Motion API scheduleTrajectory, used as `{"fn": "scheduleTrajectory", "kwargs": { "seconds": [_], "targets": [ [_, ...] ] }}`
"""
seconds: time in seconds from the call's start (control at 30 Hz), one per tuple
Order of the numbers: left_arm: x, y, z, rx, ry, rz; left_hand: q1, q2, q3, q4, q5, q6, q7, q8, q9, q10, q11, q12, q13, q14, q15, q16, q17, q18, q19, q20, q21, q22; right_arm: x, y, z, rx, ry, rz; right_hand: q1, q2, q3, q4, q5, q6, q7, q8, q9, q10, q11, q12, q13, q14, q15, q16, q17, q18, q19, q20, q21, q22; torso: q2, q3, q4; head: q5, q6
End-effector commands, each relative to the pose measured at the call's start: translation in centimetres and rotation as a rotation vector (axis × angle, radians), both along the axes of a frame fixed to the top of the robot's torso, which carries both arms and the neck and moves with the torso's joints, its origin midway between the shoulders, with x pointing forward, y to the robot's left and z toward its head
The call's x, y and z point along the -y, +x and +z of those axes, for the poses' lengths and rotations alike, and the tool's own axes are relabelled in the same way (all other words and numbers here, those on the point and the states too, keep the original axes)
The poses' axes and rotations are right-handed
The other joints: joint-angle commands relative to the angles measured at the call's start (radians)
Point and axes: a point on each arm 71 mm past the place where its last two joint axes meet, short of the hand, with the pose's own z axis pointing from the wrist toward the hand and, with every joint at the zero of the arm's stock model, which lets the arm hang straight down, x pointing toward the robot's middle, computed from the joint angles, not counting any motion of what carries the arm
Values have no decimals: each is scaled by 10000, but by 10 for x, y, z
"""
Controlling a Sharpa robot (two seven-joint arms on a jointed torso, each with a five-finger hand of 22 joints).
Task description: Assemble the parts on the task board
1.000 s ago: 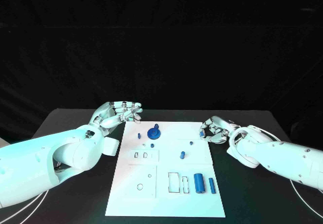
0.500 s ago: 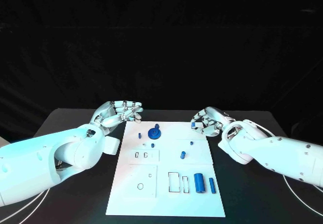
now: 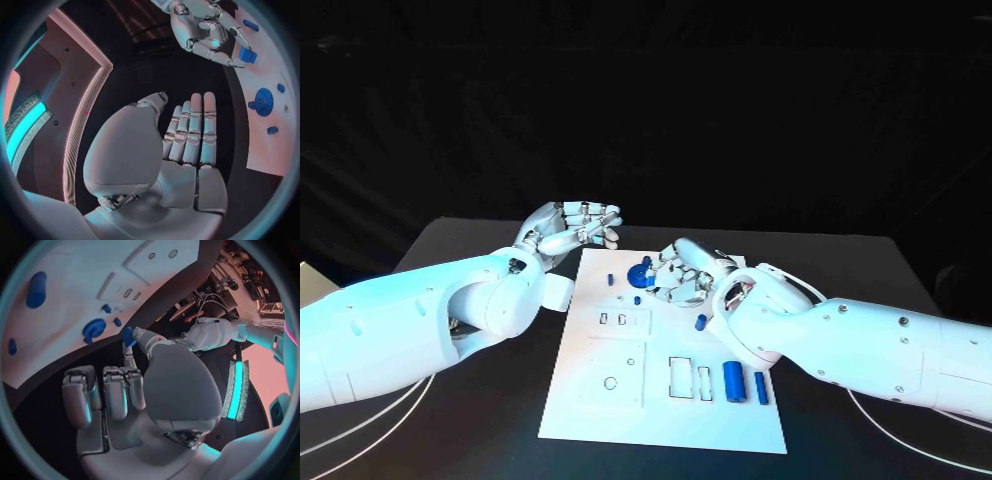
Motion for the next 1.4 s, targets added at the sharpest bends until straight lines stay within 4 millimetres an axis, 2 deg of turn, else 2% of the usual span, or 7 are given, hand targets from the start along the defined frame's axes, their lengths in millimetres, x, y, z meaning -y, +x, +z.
{"fn": "scheduleTrajectory", "kwargs": {
  "seconds": [0.03, 0.13, 0.23, 0.37, 0.6, 0.9, 1.4],
  "targets": [
    [3, 1, 0, 98, -72, -190, 11, -61, 47, 27, -51, 21, 34, -32, -9, 33, 16, -44, -11, -38, 2, 54, 10, 106, -46, -7, 45, 8, -8, -5, -10, -188, -616, -181, -119, -23, -7, 54, 78, 116, -171, 305, 243, 1059, -83, 38, 2632, 1044, -87, 33, 2633, -68, 1079, -70, 53, 2633, -64, -68, 47, 52, -117],
    [4, 2, 0, 99, -67, -181, 11, -61, 47, 27, -51, 21, 34, -32, -9, 33, 16, -44, -11, -38, 2, 54, 10, 106, -46, -7, 45, 8, -16, -9, -17, -236, -721, -168, -149, -40, 9, 43, 162, 103, -178, 329, 255, 1059, -90, 38, 2632, 1044, -93, 33, 2633, -68, 1079, -76, 53, 2633, -81, -90, 54, 79, -170],
    [4, 3, -1, 99, -64, -177, -1, -54, 56, 35, -49, 36, 27, -23, -6, 48, 11, -37, -8, -35, -1, 59, 12, 107, -59, -6, 61, 19, -24, -13, -25, -255, -932, -160, -168, -53, 6, 45, 180, 101, -177, 337, 259, 1059, -90, 38, 2632, 1044, -94, 33, 2633, -68, 1079, -78, 53, 2633, -58, -72, 49, 136, -179],
    [5, 3, -1, 98, -67, -187, -1, -54, 56, 35, -49, 36, 27, -23, -6, 48, 11, -37, -8, -35, -1, 59, 12, 107, -59, -6, 61, 19, -30, -17, -36, -281, -1206, -118, -202, -71, -1, 53, 188, 98, -177, 348, 264, 1059, -90, 38, 2632, 1044, -95, 33, 2633, -68, 1079, -79, 53, 2633, -60, -84, 86, 175, -260],
    [4, 3, -1, 103, -58, -157, -6, -53, 61, 38, -48, 41, 26, -20, -5, 53, 9, -35, -7, -34, -2, 62, 14, 108, -66, -5, 70, 25, -37, -24, -49, -49, -1530, 71, -355, -153, -41, 94, 135, 73, -180, 391, 281, 1059, -92, 38, 2632, 1044, -99, 33, 2633, -68, 1079, -86, 53, 2633, -44, -62, 30, 253, -337],
    [3, 2, -1, 95, -55, -158, -6, -53, 61, 38, -48, 41, 26, -20, -5, 53, 9, -35, -7, -34, -2, 62, 14, 108, -66, -5, 70, 25, -41, -27, -57, 38, -1590, 127, -377, -183, -51, 93, 122, 63, -181, 398, 283, 1059, -94, 38, 2632, 1044, -101, 33, 2633, -68, 1079, -88, 53, 2633, -49, -50, 37, 284, -396],
    [3, 2, -1, 60, -52, -190, -8, -54, 74, 37, -45, 41, 32, -21, -5, 50, 10, -38, -8, -37, -4, 66, 15, 110, -81, -4, 92, 39, -45, -26, -59, 233, -1747, 163, -441, -269, -84, 95, 83, 10, -168, 402, 282, 1059, -87, 38, 2632, 1044, -99, 33, 2633, -68, 1079, -90, 53, 2633, -56, -50, 25, 342, -357]
  ]
}}
